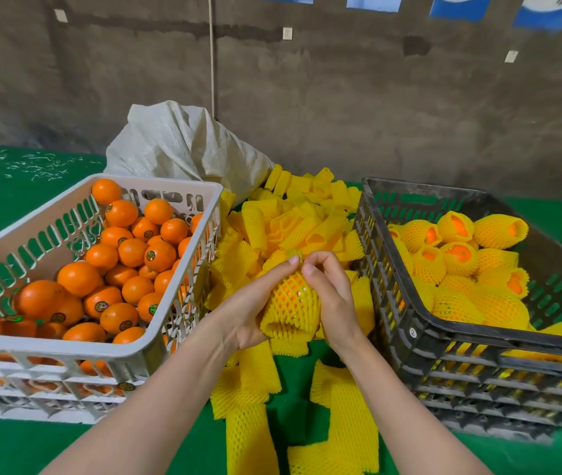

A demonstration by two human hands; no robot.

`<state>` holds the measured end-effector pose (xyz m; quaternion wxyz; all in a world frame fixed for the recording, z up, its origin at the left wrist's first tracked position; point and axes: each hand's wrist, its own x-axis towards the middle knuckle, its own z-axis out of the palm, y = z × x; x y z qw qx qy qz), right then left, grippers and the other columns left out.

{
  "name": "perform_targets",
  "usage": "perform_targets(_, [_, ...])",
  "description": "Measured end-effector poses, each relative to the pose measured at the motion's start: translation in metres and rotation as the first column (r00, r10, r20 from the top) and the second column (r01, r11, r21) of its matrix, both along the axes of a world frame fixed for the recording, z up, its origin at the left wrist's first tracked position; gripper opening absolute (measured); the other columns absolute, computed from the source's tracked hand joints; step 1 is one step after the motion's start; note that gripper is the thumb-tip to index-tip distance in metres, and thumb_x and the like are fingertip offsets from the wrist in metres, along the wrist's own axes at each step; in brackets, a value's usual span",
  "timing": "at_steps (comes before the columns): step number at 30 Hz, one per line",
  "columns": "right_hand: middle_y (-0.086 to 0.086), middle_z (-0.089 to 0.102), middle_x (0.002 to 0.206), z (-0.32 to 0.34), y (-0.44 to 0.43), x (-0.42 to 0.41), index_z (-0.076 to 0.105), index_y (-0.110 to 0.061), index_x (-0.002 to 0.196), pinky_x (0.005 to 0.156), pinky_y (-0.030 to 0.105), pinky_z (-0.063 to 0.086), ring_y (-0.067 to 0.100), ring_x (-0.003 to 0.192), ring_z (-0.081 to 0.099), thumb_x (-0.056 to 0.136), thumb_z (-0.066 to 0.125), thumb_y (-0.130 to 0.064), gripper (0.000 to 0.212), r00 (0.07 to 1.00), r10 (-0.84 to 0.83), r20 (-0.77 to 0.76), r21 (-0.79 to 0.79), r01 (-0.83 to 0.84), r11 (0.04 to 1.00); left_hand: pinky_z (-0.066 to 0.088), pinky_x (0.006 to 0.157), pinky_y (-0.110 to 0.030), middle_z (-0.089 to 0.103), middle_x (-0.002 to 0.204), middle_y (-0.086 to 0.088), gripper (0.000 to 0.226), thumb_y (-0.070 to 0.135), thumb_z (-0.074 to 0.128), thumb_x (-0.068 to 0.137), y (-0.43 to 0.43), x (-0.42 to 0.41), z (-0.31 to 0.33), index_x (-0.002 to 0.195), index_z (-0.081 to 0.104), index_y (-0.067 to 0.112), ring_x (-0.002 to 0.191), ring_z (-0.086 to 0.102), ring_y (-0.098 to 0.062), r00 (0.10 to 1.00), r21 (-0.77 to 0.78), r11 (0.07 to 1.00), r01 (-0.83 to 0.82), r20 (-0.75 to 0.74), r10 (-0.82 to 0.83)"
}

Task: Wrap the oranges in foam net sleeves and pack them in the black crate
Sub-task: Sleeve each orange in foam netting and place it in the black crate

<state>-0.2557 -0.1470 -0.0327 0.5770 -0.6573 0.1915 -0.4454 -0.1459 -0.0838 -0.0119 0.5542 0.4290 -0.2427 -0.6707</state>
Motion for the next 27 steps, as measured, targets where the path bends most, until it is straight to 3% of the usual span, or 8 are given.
perform_targets(3, [-0.007,0.053,0.087,-0.003,-0.003,0.001,0.052,-0.019,0.088,0.070,0.016,0.042,0.001,0.082,0.052,0.082,0.049,-0.030,0.013,0.998,-0.044,-0.040,-0.045,0.042,0.998,0.056,0.059,-0.033,0.072,0.083,-0.009,0.041,0.041,0.068,0.067,-0.002,-0.003,0.001,0.100,0.067,0.017,0.074,0.071,-0.023,0.999,0.024,0.999,-0.049,0.006,0.048])
perform_targets(6, [-0.008,0.054,0.097,-0.005,-0.001,0.001,0.051,-0.027,0.098,0.070,0.012,0.043,-0.004,0.087,0.053,0.081,0.047,-0.039,0.021,0.992,-0.067,-0.108,-0.008,0.067,0.998,0.053,0.063,-0.034,0.071,0.089,-0.010,0.056,0.039,0.071,0.060,-0.006,-0.004,0.002,0.110,0.065,0.014,0.079,0.069,-0.025,0.988,0.058,0.988,-0.144,0.062,0.140])
perform_targets(11, [-0.016,0.045,0.126,-0.011,0.008,-0.002,0.037,-0.053,0.116,0.078,0.012,0.043,-0.010,0.114,0.043,0.078,0.047,-0.062,0.041,0.973,-0.146,-0.178,0.011,0.150,0.989,0.052,0.075,-0.038,0.069,0.105,-0.011,0.044,0.036,0.067,0.082,-0.009,-0.004,0.002,0.119,0.062,0.013,0.097,0.065,-0.028,0.946,0.085,0.944,-0.320,0.085,0.313])
perform_targets(14, [-0.025,0.040,0.131,-0.013,0.016,0.000,0.034,-0.056,0.120,0.090,0.012,0.040,-0.014,0.119,0.038,0.077,0.052,-0.061,0.047,0.975,-0.112,-0.194,-0.038,0.106,0.994,0.052,0.083,-0.038,0.068,0.111,-0.010,0.045,0.035,0.065,0.085,-0.010,-0.005,0.004,0.124,0.058,0.013,0.102,0.064,-0.026,0.914,0.044,0.919,-0.392,0.127,0.384])
perform_targets(18, [-0.025,0.041,0.135,-0.009,0.021,0.000,0.034,-0.049,0.125,0.095,0.008,0.038,-0.012,0.123,0.038,0.067,0.059,-0.064,0.065,0.964,-0.100,-0.246,-0.116,0.073,0.991,0.047,0.088,-0.033,0.052,0.115,0.006,0.074,0.039,0.065,0.086,-0.007,-0.010,0.005,0.146,0.029,0.014,0.101,0.055,-0.014,0.877,-0.018,0.904,-0.427,0.237,0.419])
perform_targets(21, [-0.016,0.042,0.138,-0.003,0.016,-0.005,0.036,-0.041,0.131,0.096,0.015,0.042,-0.002,0.125,0.041,0.069,0.068,-0.052,0.071,0.961,-0.060,-0.270,-0.128,0.026,0.991,0.045,0.091,-0.033,0.046,0.122,0.011,0.071,0.042,0.060,0.088,-0.004,-0.010,0.007,0.147,0.030,0.016,0.104,0.053,-0.011,0.907,0.001,0.931,-0.366,0.223,0.356])
perform_targets(25, [-0.005,0.049,0.130,0.006,0.006,-0.010,0.043,-0.032,0.128,0.095,0.042,0.048,0.013,0.119,0.048,0.072,0.078,-0.016,0.068,0.961,-0.089,-0.263,-0.157,0.049,0.986,0.041,0.105,-0.045,0.060,0.129,-0.006,0.060,0.052,0.049,0.086,-0.005,-0.012,0.012,0.135,0.048,0.019,0.119,0.056,-0.023,0.966,-0.026,0.971,-0.239,0.097,0.240])
perform_targets(27, [-0.008,0.053,0.121,0.009,0.001,-0.015,0.048,-0.033,0.121,0.091,0.040,0.050,0.012,0.113,0.052,0.068,0.079,-0.014,0.064,0.968,-0.139,-0.209,-0.158,0.106,0.982,0.038,0.108,-0.045,0.058,0.132,-0.003,0.065,0.058,0.043,0.084,-0.007,-0.017,0.014,0.138,0.046,0.021,0.122,0.053,-0.021,0.965,-0.076,0.974,-0.213,0.139,0.222])
